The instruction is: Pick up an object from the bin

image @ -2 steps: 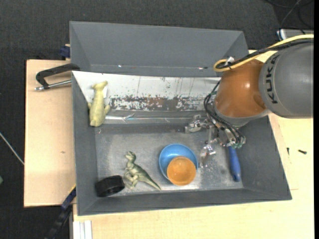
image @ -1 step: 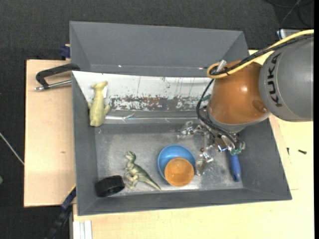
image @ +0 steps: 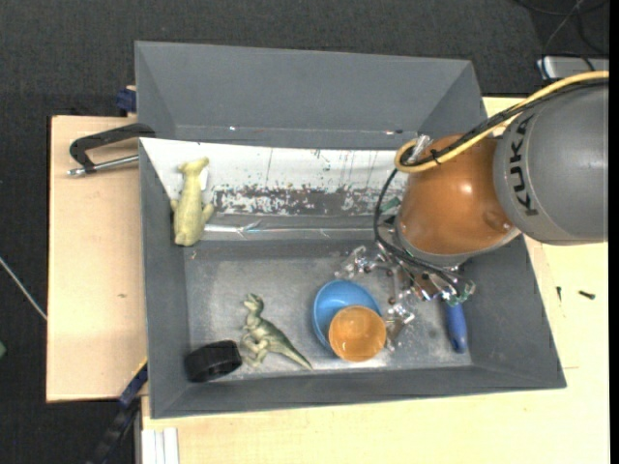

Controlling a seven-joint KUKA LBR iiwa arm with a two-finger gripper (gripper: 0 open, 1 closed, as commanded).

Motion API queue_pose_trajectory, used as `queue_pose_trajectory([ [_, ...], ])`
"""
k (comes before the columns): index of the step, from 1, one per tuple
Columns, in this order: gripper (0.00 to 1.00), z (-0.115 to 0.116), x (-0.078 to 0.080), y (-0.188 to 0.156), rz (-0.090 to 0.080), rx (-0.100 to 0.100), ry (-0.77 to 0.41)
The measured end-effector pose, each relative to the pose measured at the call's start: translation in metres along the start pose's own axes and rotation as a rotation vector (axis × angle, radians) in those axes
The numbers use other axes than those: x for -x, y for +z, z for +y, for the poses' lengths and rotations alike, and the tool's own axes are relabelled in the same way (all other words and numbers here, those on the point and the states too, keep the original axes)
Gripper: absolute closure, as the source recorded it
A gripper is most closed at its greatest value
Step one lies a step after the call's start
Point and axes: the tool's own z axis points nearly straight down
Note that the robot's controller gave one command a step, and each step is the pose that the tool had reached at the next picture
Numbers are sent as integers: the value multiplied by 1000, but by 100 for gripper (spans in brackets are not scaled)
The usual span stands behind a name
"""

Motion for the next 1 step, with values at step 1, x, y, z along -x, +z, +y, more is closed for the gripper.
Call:
queue_pose_trajectory([
  [1,0,30,8,16,2,4,-133],
])
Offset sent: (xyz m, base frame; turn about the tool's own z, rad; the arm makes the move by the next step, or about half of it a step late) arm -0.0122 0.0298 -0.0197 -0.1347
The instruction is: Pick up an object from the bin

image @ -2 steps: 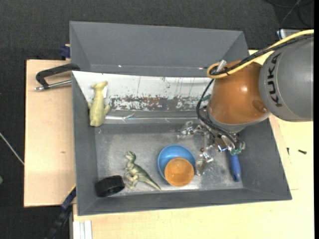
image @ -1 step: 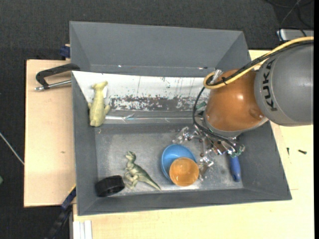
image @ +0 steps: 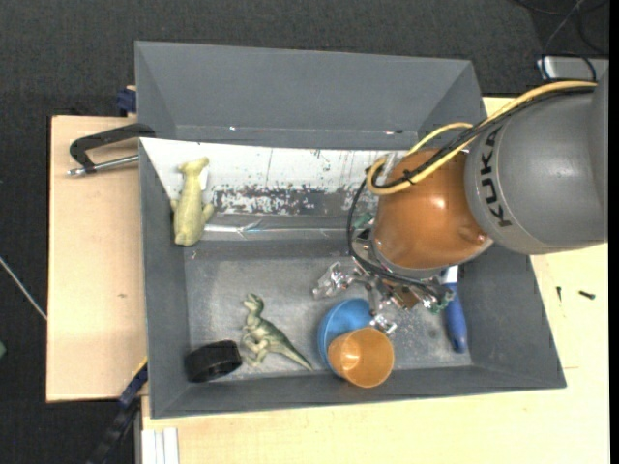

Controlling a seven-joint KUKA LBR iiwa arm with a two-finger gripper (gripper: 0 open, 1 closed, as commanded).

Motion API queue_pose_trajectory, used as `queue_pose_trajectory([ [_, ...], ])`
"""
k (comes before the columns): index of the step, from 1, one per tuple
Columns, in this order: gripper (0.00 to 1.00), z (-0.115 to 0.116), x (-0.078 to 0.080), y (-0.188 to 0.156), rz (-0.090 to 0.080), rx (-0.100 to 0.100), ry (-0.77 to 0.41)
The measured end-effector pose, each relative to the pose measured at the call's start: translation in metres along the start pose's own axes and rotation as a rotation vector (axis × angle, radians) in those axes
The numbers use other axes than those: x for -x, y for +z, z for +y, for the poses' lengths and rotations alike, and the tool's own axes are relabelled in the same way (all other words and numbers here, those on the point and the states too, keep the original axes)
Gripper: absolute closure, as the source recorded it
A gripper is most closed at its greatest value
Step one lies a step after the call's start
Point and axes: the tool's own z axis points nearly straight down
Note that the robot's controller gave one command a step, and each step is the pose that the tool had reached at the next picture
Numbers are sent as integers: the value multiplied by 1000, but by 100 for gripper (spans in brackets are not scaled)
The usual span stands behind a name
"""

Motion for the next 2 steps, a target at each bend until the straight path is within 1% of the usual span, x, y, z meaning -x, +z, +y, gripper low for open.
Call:
queue_pose_trajectory([
  [1,100,-2,1,-4,-3,-6,0],
  [2,0,1,-2,1,4,3,0],
])
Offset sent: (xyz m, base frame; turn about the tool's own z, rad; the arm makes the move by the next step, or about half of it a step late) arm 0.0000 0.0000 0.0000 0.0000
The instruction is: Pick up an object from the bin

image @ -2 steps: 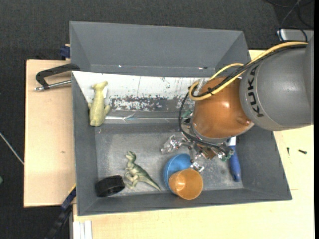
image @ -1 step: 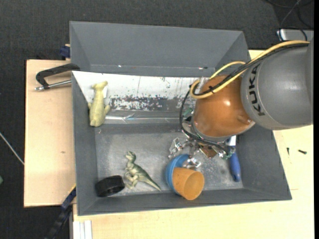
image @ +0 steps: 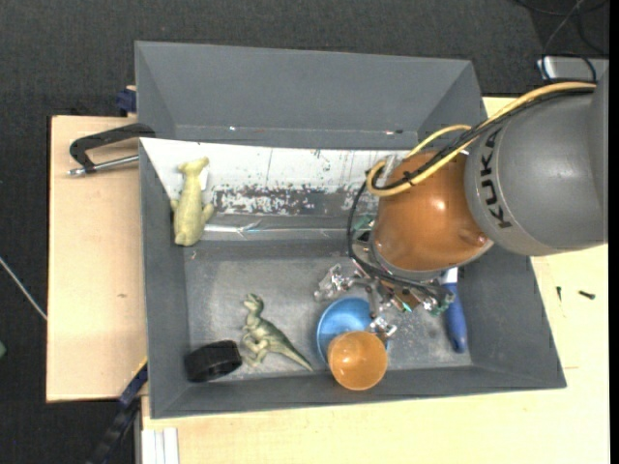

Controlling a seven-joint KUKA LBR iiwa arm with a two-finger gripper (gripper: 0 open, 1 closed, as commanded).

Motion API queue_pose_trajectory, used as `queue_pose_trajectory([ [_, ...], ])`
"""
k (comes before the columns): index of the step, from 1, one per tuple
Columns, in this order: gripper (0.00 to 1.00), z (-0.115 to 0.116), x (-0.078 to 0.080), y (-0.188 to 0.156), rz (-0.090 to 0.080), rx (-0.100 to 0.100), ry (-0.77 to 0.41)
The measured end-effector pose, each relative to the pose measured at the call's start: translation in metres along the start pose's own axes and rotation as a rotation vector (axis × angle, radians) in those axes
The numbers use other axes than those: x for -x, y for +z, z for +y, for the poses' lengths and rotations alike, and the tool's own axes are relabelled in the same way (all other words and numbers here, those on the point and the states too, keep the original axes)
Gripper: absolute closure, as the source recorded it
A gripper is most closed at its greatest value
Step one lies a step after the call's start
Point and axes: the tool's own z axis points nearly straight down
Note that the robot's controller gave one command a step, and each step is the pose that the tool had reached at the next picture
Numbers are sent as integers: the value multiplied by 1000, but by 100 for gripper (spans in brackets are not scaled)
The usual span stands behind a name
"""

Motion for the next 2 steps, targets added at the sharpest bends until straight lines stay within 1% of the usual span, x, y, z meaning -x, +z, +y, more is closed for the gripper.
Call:
queue_pose_trajectory([
  [1,100,-1,5,-5,-12,-6,-1],
  [2,100,-47,-10,-148,-8,-7,-37],
])
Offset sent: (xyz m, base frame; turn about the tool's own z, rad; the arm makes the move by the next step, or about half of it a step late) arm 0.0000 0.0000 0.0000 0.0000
